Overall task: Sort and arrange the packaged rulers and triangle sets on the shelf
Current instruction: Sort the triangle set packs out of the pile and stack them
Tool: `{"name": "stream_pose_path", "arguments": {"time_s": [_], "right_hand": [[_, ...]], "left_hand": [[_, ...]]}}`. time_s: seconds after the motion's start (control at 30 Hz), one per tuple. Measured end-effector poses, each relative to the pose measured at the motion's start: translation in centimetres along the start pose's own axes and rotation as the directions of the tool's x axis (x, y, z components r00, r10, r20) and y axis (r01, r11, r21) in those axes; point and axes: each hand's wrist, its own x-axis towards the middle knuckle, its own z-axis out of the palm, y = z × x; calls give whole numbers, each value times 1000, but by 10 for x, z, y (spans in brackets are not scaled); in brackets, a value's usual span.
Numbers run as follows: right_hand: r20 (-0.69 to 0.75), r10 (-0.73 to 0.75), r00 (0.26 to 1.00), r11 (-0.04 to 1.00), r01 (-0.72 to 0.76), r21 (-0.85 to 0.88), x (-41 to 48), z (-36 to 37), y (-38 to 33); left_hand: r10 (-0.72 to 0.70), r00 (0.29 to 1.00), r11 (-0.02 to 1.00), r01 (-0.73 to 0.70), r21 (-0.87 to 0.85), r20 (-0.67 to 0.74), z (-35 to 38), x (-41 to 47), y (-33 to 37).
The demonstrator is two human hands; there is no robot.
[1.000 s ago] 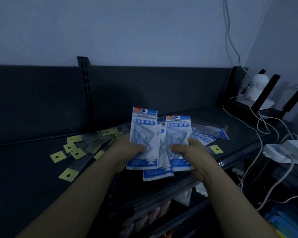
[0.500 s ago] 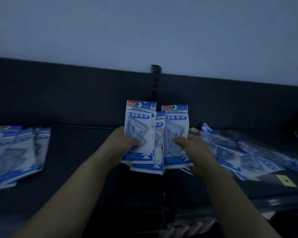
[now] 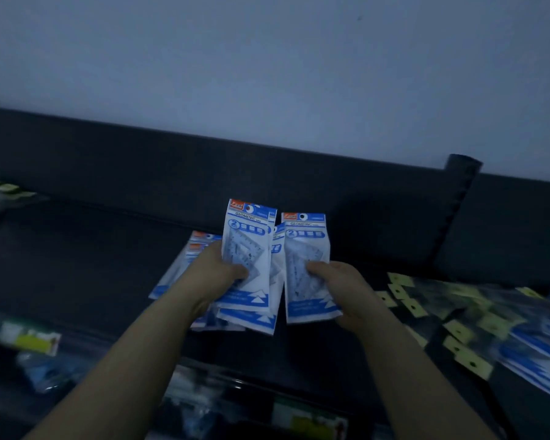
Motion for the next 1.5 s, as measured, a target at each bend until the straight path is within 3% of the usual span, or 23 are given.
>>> {"name": "stream_pose_path", "arguments": {"time_s": [0.2,0.33,0.4,0.5,0.6,0.73,0.83,1.17,1.5], "right_hand": [[-6,-72,997,993,71,-97,20,75,21],[-104,-214,971,921,165,-353,29,95,40],[-109,-300,948,831,204,-517,30,97,46],[-59,-389,919,592,200,-781,28,96,50],[0,-430,903,502,240,-831,19,89,44],[-2,-536,844,387,244,-889,5,62,35],[-73,-583,809,347,166,-923,-9,30,35],[-319,-603,731,342,-124,-931,-63,-118,42],[-442,-507,739,349,-293,-890,-96,-296,47]], "left_hand": [[32,996,982,-17,186,-80,-59,16,-23],[38,995,916,1,400,-89,-70,26,-40],[51,994,842,12,539,-101,-73,30,-46],[157,981,678,-21,734,-117,-73,28,-47],[329,942,583,-147,799,-67,-61,23,-39],[532,845,500,-360,787,48,-29,21,-22],[592,796,511,-492,704,126,8,19,-13],[610,674,452,-728,515,417,161,-13,17],[513,641,459,-767,448,571,341,-29,53]]}}
